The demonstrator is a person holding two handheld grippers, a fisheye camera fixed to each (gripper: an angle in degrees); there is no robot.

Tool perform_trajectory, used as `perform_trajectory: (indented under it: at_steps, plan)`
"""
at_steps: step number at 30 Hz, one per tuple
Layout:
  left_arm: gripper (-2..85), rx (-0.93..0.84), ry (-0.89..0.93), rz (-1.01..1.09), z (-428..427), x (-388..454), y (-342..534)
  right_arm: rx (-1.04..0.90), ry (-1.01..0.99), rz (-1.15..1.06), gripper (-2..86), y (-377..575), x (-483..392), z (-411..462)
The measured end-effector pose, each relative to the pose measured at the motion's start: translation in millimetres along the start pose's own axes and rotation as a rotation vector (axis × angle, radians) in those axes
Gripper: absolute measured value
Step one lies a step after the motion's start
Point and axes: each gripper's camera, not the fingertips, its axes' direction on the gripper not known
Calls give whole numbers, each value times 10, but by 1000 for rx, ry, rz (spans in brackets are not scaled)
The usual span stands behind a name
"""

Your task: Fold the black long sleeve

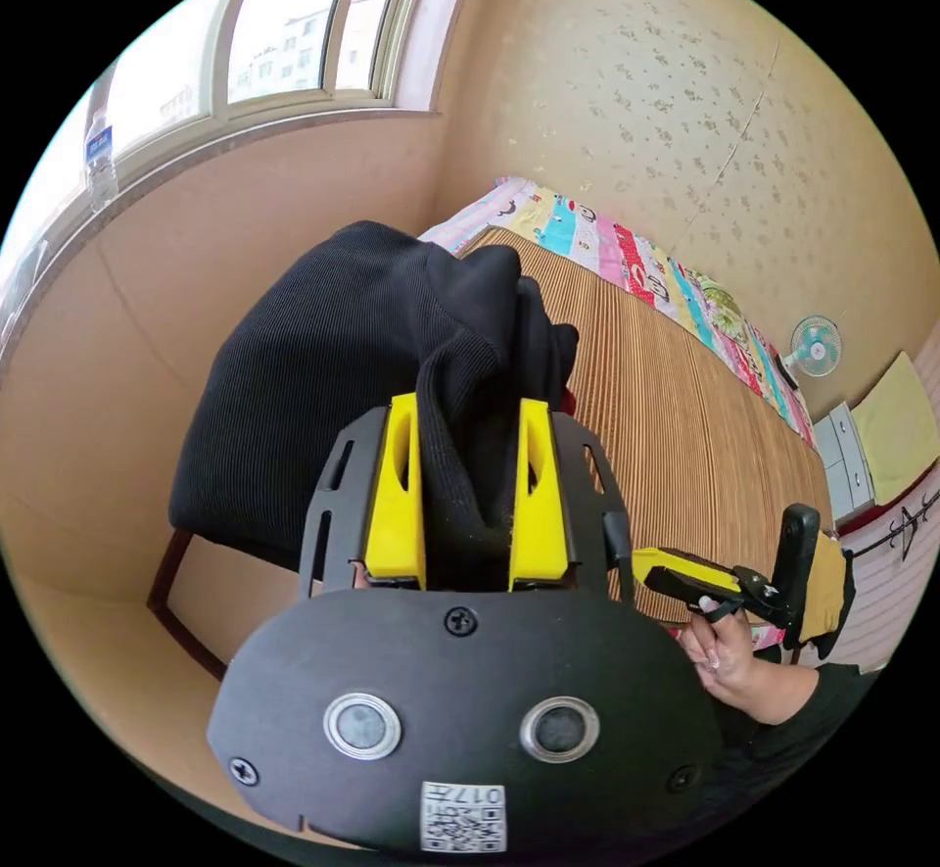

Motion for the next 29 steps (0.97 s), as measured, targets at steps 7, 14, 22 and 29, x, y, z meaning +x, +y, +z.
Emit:
perform_trajectory:
  at_steps: [7, 14, 22, 29]
  plan:
    - [52, 99, 183, -115, -342, -135, 243, -3, 98, -39, 22, 837, 416, -895]
    - [60, 21, 53, 59, -240, 317, 555, 47, 160, 87, 28, 1719, 684, -1565]
    - [143, 185, 14, 7, -546, 618, 1007, 170, 175, 173, 54, 2122, 697, -2137]
    - [66, 157, 88, 121, -423, 1510, 2517, 393, 518, 235, 66, 2712, 519, -3257]
